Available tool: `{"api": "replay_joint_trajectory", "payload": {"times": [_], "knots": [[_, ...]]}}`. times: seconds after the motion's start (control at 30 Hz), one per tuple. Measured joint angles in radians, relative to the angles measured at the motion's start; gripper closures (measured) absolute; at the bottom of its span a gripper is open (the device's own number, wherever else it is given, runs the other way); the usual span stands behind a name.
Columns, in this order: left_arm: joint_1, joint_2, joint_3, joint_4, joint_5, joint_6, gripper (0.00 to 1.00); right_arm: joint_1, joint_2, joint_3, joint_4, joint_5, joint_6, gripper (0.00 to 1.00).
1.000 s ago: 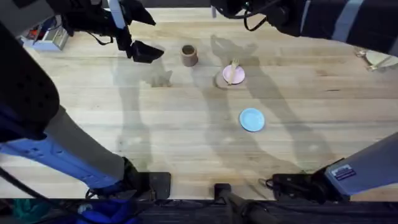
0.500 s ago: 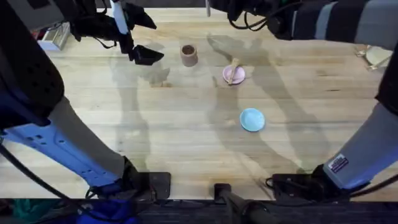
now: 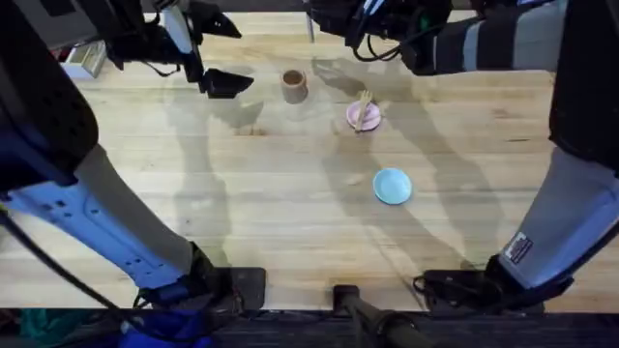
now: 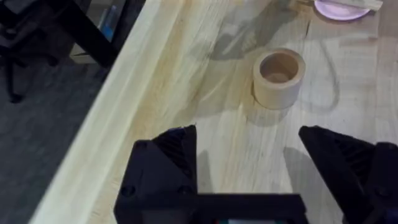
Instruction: Pick up a utensil and set it on the pink plate, then put the other utensil in the container.
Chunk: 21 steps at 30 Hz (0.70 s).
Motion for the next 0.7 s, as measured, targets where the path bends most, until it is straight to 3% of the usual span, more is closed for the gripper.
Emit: {"api": "replay_joint_trajectory", "payload": {"times": [0.2,0.47,0.7], "knots": [[0.038,0.118,0.000,0.012,0.065,0.001,0.008,0.000,0.000,0.000,0.006,-0.011,0.001,0.966],[0.038,0.176,0.000,0.028,0.138,0.001,0.007,0.001,0.001,0.000,0.074,-0.057,0.002,0.966],[0.038,0.176,0.000,0.004,0.173,0.002,0.008,0.001,0.068,0.000,0.304,-0.101,0.081,0.966]]}}
